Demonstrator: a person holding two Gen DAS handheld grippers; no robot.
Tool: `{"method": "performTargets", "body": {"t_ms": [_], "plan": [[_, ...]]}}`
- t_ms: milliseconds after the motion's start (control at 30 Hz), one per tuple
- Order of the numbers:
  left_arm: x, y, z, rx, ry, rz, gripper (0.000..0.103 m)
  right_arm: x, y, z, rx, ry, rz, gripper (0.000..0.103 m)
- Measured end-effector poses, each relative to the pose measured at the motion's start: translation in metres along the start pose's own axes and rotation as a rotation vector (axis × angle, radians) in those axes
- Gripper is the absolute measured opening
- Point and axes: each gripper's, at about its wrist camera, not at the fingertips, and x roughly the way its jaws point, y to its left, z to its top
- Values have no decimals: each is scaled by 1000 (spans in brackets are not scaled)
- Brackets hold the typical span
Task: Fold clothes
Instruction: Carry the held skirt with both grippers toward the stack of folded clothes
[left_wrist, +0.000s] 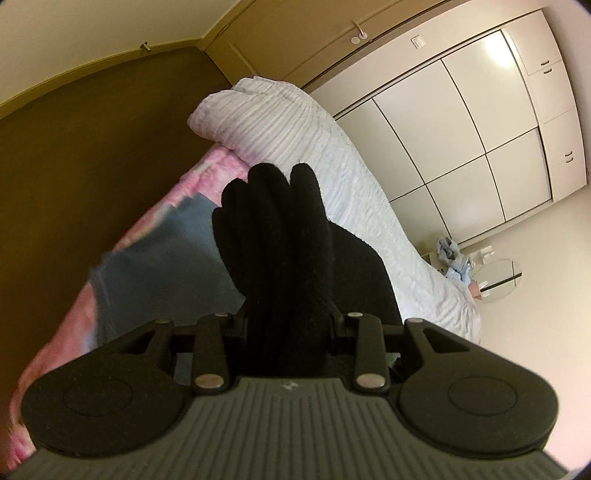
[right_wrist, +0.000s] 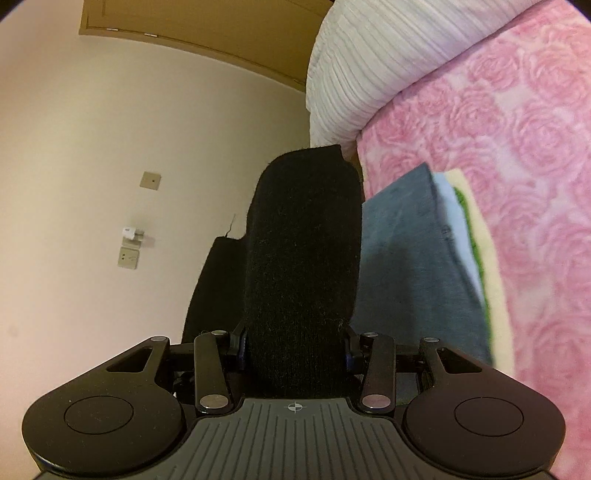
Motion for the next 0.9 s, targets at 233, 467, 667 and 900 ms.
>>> {"method": "performTargets", "body": {"t_ms": [233,467,667,900], "plan": [[34,26,17,-5,34,-28,30,36,-6,6,3,-32,-75,43],[70,42,24,-11,58,-65,30,39,-14,20,-42,-74,-126,43],[94,52,26,-7,73,-73,30,46,-23,25,-62,-75,-146,43],[109,73,21,2,88,-38,31,57,-38,21,-80,-68,-206,52]]}}
